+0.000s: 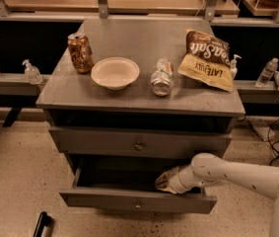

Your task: Open middle drawer

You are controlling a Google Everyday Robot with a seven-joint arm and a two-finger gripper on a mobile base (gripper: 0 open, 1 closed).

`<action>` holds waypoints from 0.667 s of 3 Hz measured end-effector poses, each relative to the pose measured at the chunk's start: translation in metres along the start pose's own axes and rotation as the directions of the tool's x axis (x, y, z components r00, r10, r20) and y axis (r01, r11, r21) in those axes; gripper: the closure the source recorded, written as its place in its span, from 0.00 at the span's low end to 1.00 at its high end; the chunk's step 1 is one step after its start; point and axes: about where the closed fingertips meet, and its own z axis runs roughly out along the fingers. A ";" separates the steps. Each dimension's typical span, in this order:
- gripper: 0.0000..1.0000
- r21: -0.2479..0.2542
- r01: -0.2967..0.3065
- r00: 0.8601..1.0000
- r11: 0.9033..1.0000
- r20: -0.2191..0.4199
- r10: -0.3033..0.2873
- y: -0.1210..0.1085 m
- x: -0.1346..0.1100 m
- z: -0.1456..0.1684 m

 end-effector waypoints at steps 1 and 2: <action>1.00 0.000 0.000 1.000 1.000 0.000 0.000 0.000 0.000 0.000; 1.00 -0.001 0.001 1.000 1.000 0.002 -0.001 0.001 0.000 -0.001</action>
Offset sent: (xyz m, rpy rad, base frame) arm -0.0510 -0.0347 -0.0104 0.0422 0.0368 0.1085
